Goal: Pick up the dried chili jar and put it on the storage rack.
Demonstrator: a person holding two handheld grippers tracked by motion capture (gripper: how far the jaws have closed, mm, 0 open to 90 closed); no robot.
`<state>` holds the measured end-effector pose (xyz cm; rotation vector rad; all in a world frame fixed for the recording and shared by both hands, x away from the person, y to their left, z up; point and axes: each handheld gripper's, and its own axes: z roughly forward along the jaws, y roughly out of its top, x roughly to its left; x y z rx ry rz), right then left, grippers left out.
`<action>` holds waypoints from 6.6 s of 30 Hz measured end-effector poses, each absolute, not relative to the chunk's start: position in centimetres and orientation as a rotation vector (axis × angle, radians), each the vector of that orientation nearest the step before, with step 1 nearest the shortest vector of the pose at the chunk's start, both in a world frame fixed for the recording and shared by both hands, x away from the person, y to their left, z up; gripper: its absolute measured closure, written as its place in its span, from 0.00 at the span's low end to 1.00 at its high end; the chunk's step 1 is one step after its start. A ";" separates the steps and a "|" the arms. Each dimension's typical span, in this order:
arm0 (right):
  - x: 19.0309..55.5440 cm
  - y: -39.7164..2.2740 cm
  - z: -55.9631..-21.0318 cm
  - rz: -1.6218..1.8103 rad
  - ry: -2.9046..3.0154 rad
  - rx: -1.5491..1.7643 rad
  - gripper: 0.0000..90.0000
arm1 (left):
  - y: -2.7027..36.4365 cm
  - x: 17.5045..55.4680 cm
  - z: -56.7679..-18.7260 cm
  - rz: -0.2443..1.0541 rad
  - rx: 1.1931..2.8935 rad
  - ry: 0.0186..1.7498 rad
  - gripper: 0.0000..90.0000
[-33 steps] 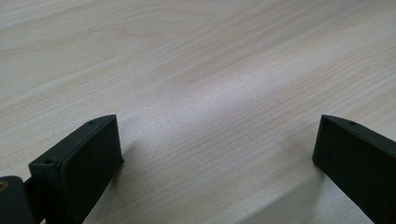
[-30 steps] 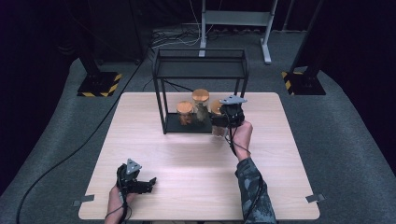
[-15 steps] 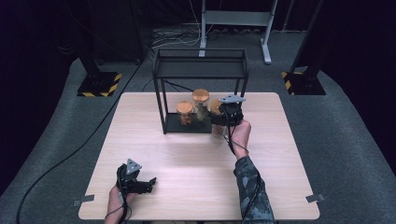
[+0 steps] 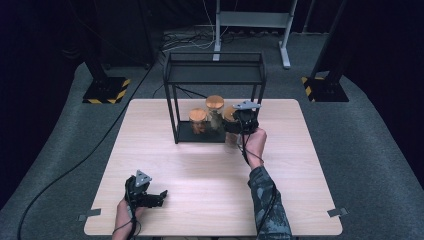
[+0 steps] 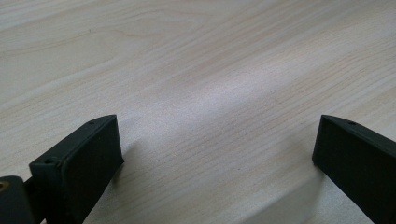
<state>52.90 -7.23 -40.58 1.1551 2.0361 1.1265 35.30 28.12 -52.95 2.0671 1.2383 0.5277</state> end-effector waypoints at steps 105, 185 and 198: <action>54.3 -5.6 -42.2 1.137 1.970 1.257 0.08 | 28.1 35.3 -52.9 0.528 2.081 1.227 0.01; 38.6 -14.1 -52.6 0.998 2.254 1.312 0.00 | 28.1 35.4 -53.0 0.530 2.063 1.256 0.00; 38.5 -13.7 -52.8 0.938 2.239 1.296 0.00 | 28.1 35.4 -53.0 0.531 2.063 1.255 0.00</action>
